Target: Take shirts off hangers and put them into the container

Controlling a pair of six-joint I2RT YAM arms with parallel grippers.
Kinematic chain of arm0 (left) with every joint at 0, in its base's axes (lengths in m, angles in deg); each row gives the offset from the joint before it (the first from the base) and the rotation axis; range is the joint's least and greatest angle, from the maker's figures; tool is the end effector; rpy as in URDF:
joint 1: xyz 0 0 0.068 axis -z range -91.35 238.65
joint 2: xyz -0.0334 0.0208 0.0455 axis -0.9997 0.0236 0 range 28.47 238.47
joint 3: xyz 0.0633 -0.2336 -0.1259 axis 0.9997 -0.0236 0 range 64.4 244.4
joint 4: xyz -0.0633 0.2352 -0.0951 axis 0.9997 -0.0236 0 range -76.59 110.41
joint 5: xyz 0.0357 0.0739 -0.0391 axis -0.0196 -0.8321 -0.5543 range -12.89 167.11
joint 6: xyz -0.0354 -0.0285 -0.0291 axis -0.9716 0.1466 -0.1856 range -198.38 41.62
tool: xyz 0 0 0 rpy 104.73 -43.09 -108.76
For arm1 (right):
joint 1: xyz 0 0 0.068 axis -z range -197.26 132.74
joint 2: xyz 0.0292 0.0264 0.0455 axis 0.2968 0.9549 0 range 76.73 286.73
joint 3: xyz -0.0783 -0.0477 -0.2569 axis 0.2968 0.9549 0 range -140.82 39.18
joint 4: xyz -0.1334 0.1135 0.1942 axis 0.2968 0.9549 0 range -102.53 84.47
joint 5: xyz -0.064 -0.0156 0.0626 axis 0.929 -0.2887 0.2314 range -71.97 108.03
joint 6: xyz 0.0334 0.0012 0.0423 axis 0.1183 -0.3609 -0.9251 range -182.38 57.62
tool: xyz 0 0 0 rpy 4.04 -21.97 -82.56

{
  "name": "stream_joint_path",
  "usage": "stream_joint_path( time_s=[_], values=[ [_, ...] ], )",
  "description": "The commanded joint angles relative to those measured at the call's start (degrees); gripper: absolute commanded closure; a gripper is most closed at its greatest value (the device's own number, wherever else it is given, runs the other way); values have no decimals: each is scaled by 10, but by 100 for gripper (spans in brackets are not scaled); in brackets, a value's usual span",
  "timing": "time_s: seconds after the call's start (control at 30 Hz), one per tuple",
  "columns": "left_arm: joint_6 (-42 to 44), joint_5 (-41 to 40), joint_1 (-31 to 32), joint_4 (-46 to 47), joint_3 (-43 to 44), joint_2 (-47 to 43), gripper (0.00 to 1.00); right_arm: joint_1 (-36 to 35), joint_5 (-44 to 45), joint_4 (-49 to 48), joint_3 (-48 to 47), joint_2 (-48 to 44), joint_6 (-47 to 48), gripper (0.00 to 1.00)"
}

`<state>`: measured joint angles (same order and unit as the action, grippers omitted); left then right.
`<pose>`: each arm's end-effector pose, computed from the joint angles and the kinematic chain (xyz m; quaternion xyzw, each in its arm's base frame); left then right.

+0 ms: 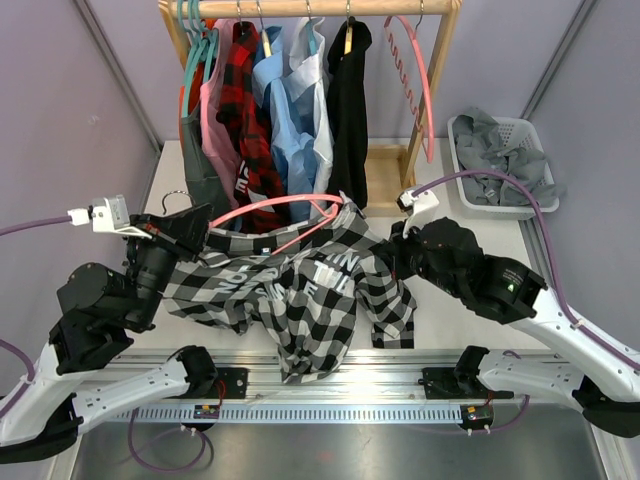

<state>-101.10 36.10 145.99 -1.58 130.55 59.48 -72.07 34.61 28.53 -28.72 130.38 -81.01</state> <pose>0.0508 -0.0360 0.4625 -0.0888 0.6374 -0.3053 0.7019 0.1137 0.1436 0.3958 -0.1899 0.8247 0.2116 0.4890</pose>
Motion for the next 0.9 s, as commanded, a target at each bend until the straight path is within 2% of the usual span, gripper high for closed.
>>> stream_joint_path(
  time_s=[0.0, 0.17, 0.33, 0.5, 0.73, 0.87],
  values=[
    [-7, -114, -12, 207, 2, -60, 100, 10, 133, 148, -1, 3, -14, 100],
    [4, -119, -12, 242, -20, -93, 100, 10, 254, 240, -26, 39, -84, 100],
    [4, -115, -12, 233, -14, -93, 100, 10, 272, 250, -28, 58, -113, 100],
    [16, -108, -13, 254, -20, -103, 100, 11, 307, 301, -43, 81, -156, 100],
    [25, -102, -13, 270, -28, -115, 100, 11, 269, 293, -22, 95, -165, 100],
    [27, -100, -14, 269, -23, -118, 100, 11, 282, 320, -31, 123, -174, 100]
  ],
)
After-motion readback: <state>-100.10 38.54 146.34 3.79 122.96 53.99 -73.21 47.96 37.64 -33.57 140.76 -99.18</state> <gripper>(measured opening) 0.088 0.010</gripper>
